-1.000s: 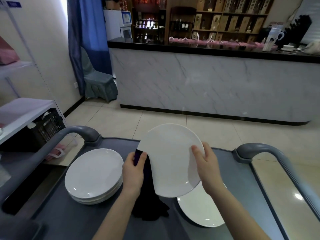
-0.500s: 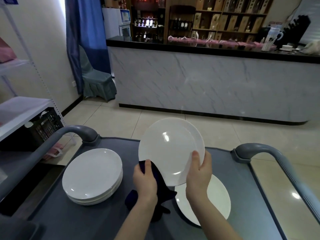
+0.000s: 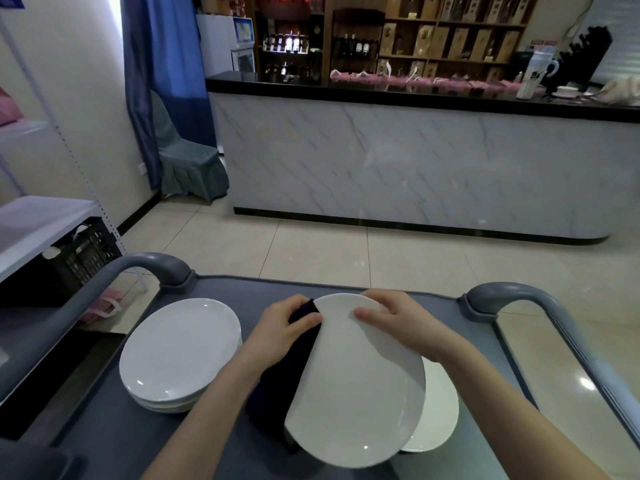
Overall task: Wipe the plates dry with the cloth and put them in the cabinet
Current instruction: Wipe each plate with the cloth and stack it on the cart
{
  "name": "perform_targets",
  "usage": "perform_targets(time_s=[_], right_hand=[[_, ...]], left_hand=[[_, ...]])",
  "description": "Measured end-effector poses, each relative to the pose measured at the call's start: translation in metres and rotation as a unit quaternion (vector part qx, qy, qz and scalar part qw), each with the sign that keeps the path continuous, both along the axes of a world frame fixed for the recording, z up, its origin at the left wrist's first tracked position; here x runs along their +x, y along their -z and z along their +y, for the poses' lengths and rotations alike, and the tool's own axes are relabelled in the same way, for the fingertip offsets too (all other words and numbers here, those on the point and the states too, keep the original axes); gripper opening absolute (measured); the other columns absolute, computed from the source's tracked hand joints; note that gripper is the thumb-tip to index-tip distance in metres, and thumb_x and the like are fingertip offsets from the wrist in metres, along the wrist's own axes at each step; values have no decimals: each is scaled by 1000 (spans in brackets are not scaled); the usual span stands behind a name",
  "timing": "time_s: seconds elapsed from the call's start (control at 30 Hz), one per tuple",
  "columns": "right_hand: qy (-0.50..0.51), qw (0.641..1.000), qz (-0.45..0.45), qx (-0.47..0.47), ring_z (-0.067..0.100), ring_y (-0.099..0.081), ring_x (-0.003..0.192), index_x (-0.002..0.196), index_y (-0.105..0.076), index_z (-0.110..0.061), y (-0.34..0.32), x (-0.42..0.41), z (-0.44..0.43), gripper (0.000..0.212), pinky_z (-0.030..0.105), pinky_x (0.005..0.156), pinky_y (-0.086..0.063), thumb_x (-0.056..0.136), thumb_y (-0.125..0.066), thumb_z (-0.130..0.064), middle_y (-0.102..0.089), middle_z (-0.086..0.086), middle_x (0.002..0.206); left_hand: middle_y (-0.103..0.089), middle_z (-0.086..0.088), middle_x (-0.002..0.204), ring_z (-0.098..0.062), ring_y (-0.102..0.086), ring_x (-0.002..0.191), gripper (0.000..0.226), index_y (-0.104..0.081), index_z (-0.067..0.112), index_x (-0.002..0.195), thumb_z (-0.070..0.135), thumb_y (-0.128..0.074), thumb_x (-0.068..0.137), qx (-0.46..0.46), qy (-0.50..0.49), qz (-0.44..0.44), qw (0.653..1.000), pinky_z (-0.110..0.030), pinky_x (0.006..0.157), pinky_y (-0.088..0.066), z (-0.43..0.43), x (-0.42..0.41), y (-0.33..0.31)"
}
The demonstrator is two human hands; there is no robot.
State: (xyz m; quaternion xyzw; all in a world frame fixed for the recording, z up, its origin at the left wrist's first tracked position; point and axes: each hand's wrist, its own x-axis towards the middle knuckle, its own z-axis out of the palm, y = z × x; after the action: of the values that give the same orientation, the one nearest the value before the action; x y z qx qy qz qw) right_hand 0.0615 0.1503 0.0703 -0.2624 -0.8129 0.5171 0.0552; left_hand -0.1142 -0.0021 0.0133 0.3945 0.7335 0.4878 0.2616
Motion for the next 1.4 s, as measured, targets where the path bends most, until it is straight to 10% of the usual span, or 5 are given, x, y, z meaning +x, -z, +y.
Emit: perform_targets(time_s=[0.37, 0.67, 0.9, 1.07, 1.4], right_hand=[[180, 971, 145, -57, 5, -67, 77, 90, -76, -32, 50, 3, -28, 16, 24, 70, -51, 96, -63, -23, -74, -7, 88], [472, 844, 236, -95, 13, -64, 86, 99, -65, -30, 72, -20, -68, 13, 32, 72, -49, 101, -52, -30, -68, -11, 86], [191, 962, 134, 141, -9, -53, 117, 142, -47, -34, 65, 12, -43, 46, 12, 96, -42, 97, -60, -36, -56, -26, 135], [-127, 817, 130, 547, 25, -45, 140, 131, -65, -18, 66, 25, -33, 56, 49, 112, -40, 83, -79, -42, -49, 4, 150], [-203, 746, 100, 627, 20, -64, 121, 125, -70, -22, 67, 19, -34, 65, 38, 95, -55, 66, -82, 2, -66, -2, 133]], left_hand=[[-70, 14, 80, -8, -65, 79, 6, -66, 29, 87, 34, -70, 87, 18, -161, -12, 987, -25, 71, -51, -10, 5, 23], [-66, 0, 96, -23, -61, 93, 18, -61, 17, 106, 33, -57, 97, 50, -374, -195, 905, -44, 86, -51, -3, 49, 59], [-63, -5, 80, -24, -55, 77, 27, -58, 10, 78, 28, -57, 98, 79, -398, -195, 893, -37, 69, -46, -7, 18, 47], [-59, -3, 73, -25, -50, 74, 35, -54, 15, 68, 31, -55, 99, 43, -392, -176, 902, -37, 72, -43, -7, 3, 41], [-38, -11, 74, -24, -34, 71, 38, -44, 6, 71, 32, -53, 98, 18, -330, -239, 913, -35, 67, -29, -4, 0, 32]])
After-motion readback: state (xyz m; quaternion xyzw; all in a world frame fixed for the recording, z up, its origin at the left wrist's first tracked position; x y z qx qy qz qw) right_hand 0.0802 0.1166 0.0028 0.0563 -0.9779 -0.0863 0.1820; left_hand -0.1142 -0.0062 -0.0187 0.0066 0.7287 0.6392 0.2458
